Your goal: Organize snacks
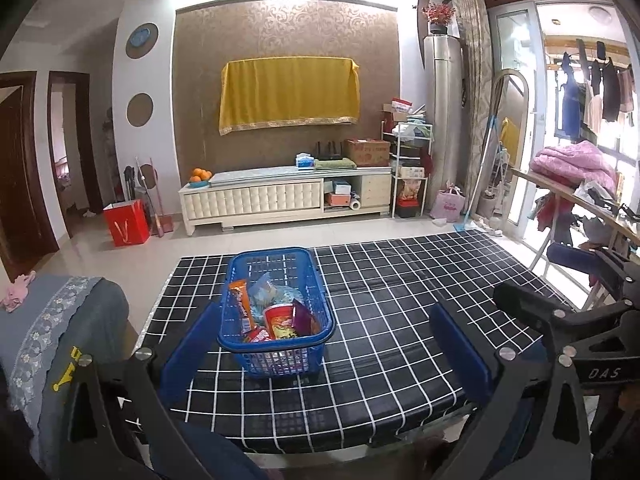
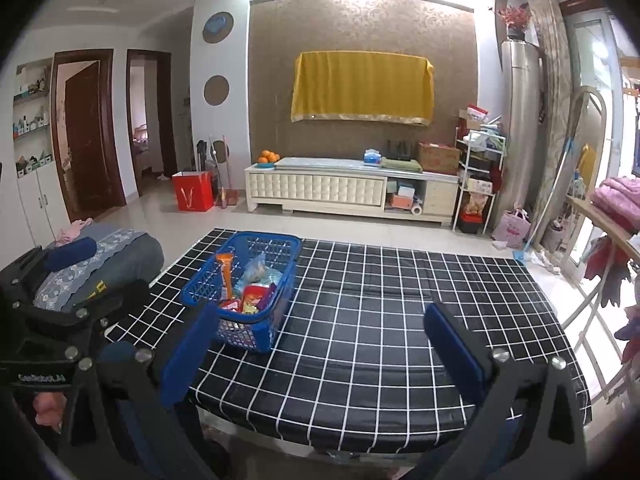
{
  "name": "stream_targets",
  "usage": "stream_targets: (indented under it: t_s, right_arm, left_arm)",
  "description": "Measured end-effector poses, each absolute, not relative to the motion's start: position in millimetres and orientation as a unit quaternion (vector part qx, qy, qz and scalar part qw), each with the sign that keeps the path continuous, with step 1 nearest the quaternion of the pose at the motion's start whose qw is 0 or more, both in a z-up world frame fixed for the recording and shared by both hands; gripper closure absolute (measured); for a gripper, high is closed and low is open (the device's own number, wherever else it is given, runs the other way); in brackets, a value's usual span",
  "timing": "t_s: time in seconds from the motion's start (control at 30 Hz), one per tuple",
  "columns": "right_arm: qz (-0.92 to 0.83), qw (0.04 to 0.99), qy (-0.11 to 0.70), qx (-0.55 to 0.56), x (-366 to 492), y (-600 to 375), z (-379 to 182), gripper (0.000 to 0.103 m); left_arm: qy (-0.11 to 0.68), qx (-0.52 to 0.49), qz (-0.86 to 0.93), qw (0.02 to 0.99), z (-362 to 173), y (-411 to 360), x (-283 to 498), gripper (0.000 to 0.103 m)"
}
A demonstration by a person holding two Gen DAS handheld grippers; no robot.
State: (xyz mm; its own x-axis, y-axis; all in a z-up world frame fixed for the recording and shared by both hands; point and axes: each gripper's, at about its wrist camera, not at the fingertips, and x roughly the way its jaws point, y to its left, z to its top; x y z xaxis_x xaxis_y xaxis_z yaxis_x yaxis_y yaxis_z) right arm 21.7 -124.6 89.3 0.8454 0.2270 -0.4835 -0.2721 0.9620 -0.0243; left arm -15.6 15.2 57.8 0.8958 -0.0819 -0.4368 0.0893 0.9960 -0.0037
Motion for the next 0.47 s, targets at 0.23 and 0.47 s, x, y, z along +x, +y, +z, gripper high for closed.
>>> stream_targets:
  t_s: [0.23,0.47]
  right_arm:
    - [0.129,0.959,0.250,-0.045,22.6,-124.6,88.7,0.000]
    - [0.125,0.958,0.255,-0.047,23.3,-124.9,86.6,0.000]
  left_arm:
    - [0.225,0.007,-0.046,0.973,57.8,14.8,-16.0,0.000]
    - [0.225,0.010,-0.050,0.973,57.4,10.6,-16.6,0.000]
